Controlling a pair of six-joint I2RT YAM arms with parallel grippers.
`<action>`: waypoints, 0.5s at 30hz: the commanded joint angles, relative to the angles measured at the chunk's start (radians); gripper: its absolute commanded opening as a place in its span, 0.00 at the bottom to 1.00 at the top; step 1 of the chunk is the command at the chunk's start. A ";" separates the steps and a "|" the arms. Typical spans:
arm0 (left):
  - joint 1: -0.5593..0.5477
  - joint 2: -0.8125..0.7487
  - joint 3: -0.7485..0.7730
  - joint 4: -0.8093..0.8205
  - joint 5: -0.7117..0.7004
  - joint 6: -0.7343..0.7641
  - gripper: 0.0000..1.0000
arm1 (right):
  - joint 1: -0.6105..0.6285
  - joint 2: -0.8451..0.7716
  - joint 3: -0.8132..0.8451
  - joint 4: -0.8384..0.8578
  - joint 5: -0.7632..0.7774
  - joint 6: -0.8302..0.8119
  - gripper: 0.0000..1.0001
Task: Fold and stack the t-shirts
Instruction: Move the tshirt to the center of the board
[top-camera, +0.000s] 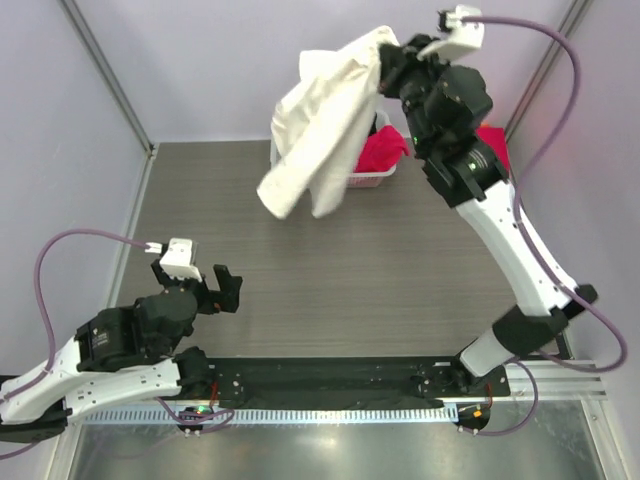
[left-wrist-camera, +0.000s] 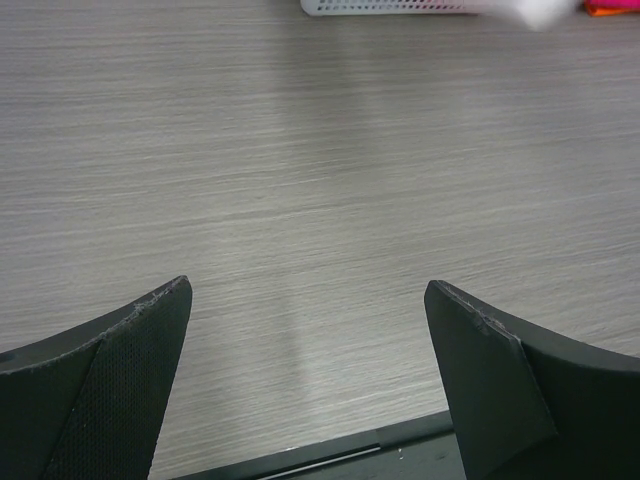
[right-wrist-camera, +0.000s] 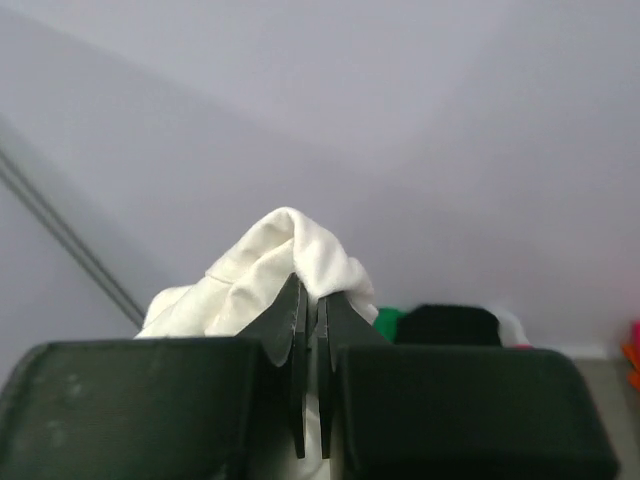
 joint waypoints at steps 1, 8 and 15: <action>0.002 -0.012 -0.001 0.020 -0.045 -0.020 1.00 | -0.018 -0.031 -0.319 -0.204 0.289 0.106 0.01; 0.002 0.008 -0.009 0.018 -0.053 -0.022 1.00 | -0.225 -0.350 -0.837 -0.449 0.187 0.493 1.00; 0.002 0.086 -0.006 0.037 -0.041 0.001 1.00 | -0.235 -0.475 -0.903 -0.508 0.188 0.398 1.00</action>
